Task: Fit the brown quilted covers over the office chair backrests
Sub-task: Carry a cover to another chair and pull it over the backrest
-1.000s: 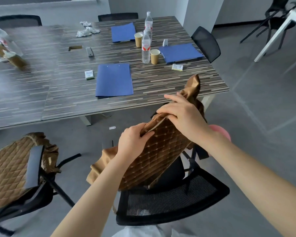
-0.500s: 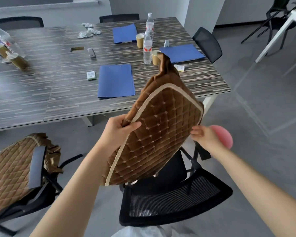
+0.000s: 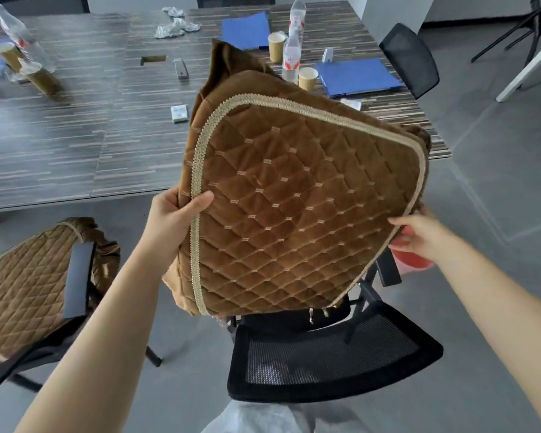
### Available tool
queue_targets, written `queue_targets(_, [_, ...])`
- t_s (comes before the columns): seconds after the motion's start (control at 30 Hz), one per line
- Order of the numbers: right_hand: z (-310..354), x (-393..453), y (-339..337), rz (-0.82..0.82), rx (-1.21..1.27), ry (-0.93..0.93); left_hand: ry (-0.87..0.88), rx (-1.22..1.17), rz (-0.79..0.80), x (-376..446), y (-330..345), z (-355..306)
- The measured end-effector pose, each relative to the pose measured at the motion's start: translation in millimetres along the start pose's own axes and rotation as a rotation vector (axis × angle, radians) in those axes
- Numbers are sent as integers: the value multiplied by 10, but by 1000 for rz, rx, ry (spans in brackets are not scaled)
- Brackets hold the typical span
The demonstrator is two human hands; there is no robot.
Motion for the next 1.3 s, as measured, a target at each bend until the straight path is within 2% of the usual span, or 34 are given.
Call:
queue_targets(0.13, [-35, 95, 42, 23, -145, -14, -20, 222, -195, 134, -214, 335])
queue_targets(0.23, [19, 199, 102, -53, -153, -121, -100, 331, -299, 276, -284, 627])
queue_targets(0.43, [235, 505, 148, -131, -177, -290, -200, 419, -466, 486, -120, 1119])
queue_targets(0.7, [7, 908, -56, -178, -432, -311, -353, 414, -517, 467, 186, 1842])
queue_targets(0.83, [-278, 1056, -106, -142, -672, -303, -516, 456, -558, 266, 250, 2285])
queue_targets(0.9, [-414, 1136, -114, -139, -826, -337, -572, 551, -591, 152, 333, 2418])
queue_targets(1.03, [-679, 1344, -113, -171, -1022, -406, -600, 667, -643, 18, 585, 2727])
queue_targets(1.17, [-928, 1678, -110, -128, -1151, -381, -644, 684, -521, 13, 786, 3246])
queue_targets(1.3, [-1021, 2021, 96, -54, -1261, -536, -645, 664, -548, 218, 833, 3586])
Point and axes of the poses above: each hand's wrist, its own x-axis towards the middle knuckle, its own y-axis out of the palm, z = x × y, the point moved 3 cm from there along x, towards the middle knuckle, and after that the axes turned 1 degree about -y, right-handed, at the moved point
